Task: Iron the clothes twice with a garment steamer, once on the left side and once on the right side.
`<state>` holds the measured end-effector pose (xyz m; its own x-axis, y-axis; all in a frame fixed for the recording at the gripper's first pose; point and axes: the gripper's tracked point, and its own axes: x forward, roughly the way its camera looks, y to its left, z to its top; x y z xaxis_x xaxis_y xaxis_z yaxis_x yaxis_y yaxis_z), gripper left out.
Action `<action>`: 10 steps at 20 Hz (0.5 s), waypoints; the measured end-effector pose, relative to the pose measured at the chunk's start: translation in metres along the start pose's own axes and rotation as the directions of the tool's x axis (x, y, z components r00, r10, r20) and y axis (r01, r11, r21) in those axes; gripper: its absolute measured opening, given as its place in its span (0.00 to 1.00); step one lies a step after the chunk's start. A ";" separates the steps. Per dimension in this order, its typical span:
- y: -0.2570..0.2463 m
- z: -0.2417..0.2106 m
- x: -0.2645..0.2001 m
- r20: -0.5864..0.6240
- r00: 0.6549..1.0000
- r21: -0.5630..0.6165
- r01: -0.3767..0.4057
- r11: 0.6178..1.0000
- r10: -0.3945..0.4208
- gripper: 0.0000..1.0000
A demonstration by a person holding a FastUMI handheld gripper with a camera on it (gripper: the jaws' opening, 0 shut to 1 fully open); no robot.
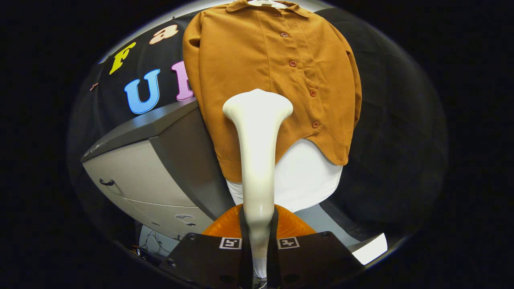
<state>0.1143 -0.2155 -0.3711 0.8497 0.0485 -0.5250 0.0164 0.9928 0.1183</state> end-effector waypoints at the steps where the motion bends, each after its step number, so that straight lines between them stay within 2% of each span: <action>1: -0.003 0.007 -0.009 0.018 1.000 0.009 -0.002 1.000 0.001 0.17; 6: -0.024 0.071 -0.069 0.160 0.987 0.044 0.001 0.999 -0.008 0.17; 10: -0.049 0.146 -0.111 0.306 0.952 0.051 0.013 0.999 -0.028 0.17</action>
<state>0.0963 -0.2853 -0.1952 0.9695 -0.0152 -0.2447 0.0545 0.9865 0.1545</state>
